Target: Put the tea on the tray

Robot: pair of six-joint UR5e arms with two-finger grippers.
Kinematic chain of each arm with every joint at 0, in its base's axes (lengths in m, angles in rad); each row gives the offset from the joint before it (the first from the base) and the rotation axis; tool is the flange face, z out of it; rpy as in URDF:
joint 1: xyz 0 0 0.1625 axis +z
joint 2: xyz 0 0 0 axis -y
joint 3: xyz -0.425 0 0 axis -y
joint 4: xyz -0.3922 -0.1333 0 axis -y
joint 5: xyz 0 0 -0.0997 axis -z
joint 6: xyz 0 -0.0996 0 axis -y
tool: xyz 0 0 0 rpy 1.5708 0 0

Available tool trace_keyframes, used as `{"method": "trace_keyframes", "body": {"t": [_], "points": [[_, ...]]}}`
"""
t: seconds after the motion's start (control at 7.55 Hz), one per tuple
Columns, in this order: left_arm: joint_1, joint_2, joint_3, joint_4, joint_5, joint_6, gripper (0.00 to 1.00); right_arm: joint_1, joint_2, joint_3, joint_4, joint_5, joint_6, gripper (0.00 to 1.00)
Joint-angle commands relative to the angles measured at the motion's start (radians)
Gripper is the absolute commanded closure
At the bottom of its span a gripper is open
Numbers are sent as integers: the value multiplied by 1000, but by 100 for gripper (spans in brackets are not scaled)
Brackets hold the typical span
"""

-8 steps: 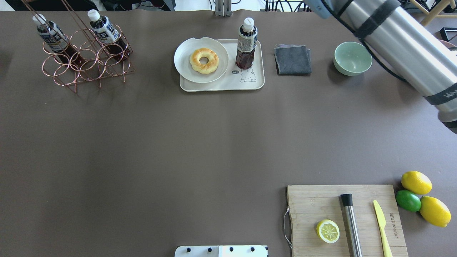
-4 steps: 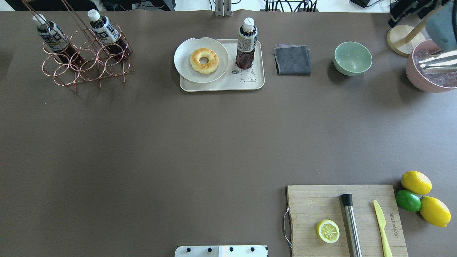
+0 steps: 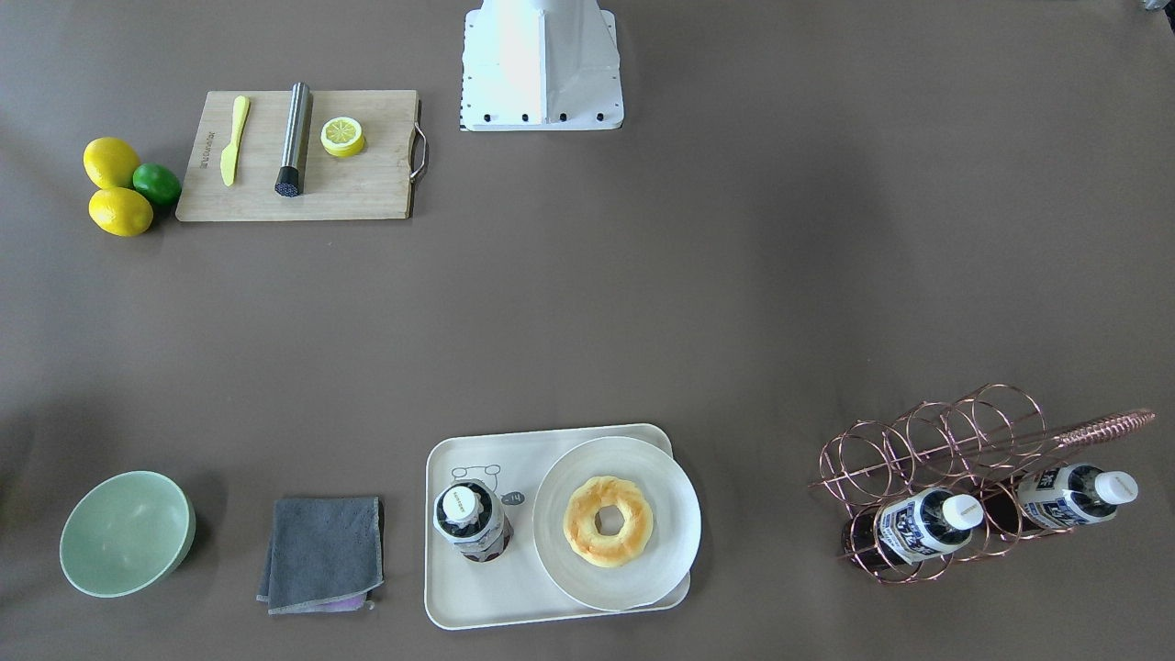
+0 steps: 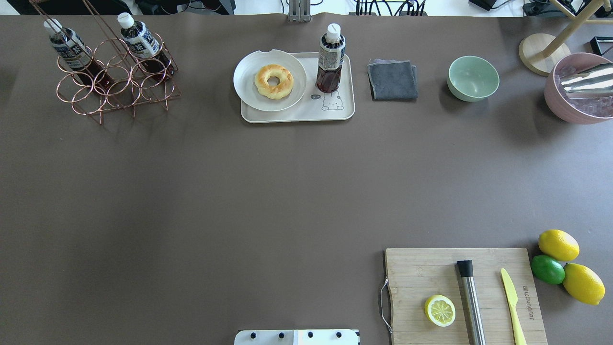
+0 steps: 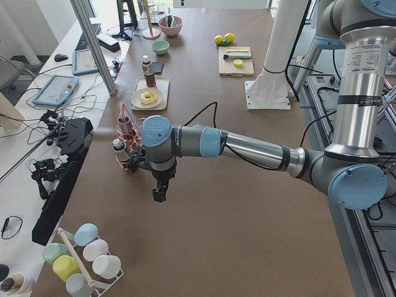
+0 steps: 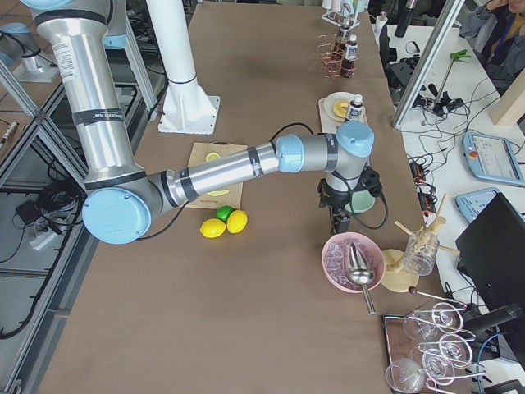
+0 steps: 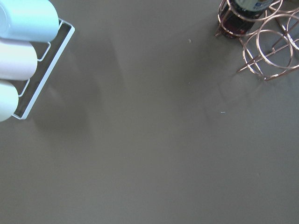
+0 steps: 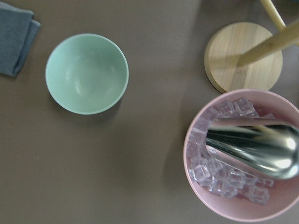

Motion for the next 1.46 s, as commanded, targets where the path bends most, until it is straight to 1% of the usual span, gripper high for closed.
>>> {"method": "trace_keyframes", "body": {"t": [0.0, 0.13, 0.27, 0.4, 0.66, 0.93, 1.33], "points": [[-2, 27, 87, -13, -6, 4, 3, 62, -128, -13, -4, 2, -54, 0], [-2, 42, 87, -13, -4, -6, 3, 62, -138, -14, -5, -6, -84, 0], [-2, 46, 81, -13, -6, -73, 3, 62, -144, -23, -2, -5, -101, 0], [-2, 48, 63, -13, -6, -98, 3, 62, -144, -24, -2, -6, -100, 0], [-1, 43, 61, -15, -7, -100, 2, 62, -138, -22, -2, -6, -100, 0], [-1, 46, 63, -58, -4, -109, 2, 62, -143, -7, -1, -5, -101, 0], [2, 42, 66, -61, 7, -106, 2, 62, -132, -8, -1, -6, -100, 0]]}}
